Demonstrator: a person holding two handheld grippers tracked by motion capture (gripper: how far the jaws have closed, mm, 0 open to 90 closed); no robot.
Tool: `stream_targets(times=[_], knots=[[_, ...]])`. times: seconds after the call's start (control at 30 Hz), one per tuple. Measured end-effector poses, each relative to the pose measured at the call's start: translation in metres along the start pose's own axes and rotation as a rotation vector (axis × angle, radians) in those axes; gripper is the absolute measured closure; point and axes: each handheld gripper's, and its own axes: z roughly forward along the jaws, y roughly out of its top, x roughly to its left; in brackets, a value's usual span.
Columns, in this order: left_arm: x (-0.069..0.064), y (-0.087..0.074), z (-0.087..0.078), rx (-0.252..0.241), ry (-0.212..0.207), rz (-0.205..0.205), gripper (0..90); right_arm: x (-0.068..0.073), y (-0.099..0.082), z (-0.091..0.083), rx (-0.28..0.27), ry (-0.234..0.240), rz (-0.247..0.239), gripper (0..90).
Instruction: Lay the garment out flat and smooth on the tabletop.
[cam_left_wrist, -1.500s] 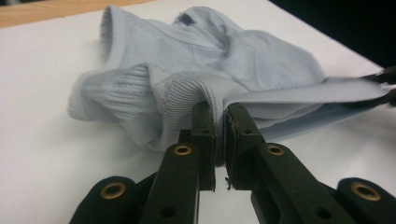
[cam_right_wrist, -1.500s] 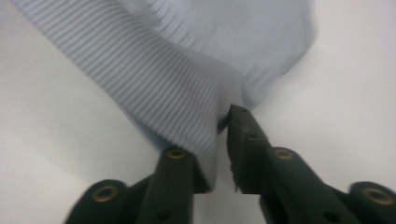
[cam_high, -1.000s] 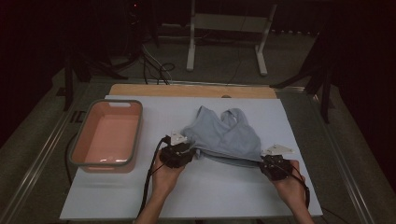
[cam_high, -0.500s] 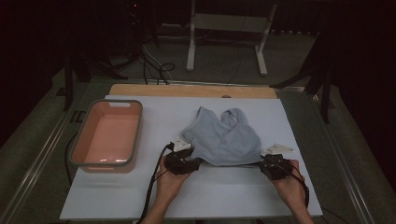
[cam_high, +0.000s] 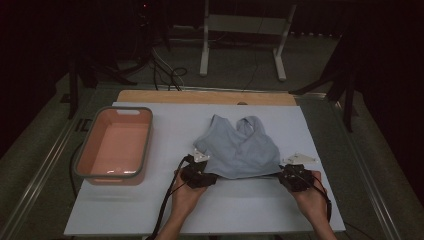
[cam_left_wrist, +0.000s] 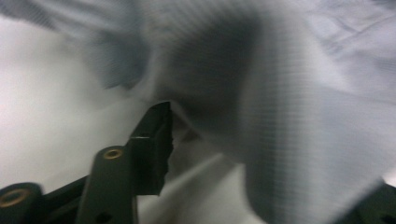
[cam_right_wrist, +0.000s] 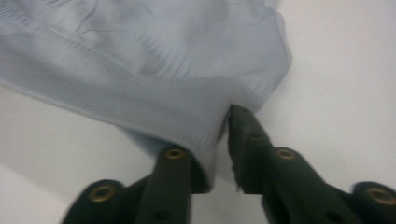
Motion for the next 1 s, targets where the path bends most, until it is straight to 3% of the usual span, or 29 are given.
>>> stream_targets(times=[0.07,0.1,0.13,0.17,0.23,0.4,0.63,0.87,1.0], knots=[[0.002,0.000,0.000,0.009,-0.007,-0.006,58.4,-0.001,0.000,0.000,-0.001,-0.005,-0.002,74.9],[0.004,0.001,0.000,0.026,-0.019,-0.004,58.4,-0.002,-0.001,0.001,-0.001,-0.006,0.003,74.3],[0.005,0.001,-0.001,0.028,-0.020,0.001,71.2,-0.002,-0.001,0.002,0.006,-0.008,0.006,73.3],[0.006,0.001,-0.003,0.028,-0.028,0.002,78.3,-0.003,-0.002,0.002,0.008,-0.007,0.007,72.5],[0.008,0.003,-0.009,0.013,-0.041,-0.004,86.4,-0.003,-0.002,0.004,0.021,-0.011,0.006,71.0],[0.013,0.011,-0.028,-0.015,-0.054,-0.002,88.0,-0.006,-0.005,0.007,0.043,-0.009,0.007,76.1],[0.028,0.017,-0.054,-0.054,-0.029,-0.004,88.1,-0.011,-0.005,0.003,0.046,-0.035,-0.024,81.3],[0.028,0.010,-0.055,-0.027,-0.035,0.017,88.0,-0.009,-0.007,0.001,0.049,-0.054,-0.052,81.2],[0.027,0.005,-0.052,-0.014,-0.042,0.014,88.0,-0.008,-0.010,0.004,0.056,-0.039,-0.043,74.7]])
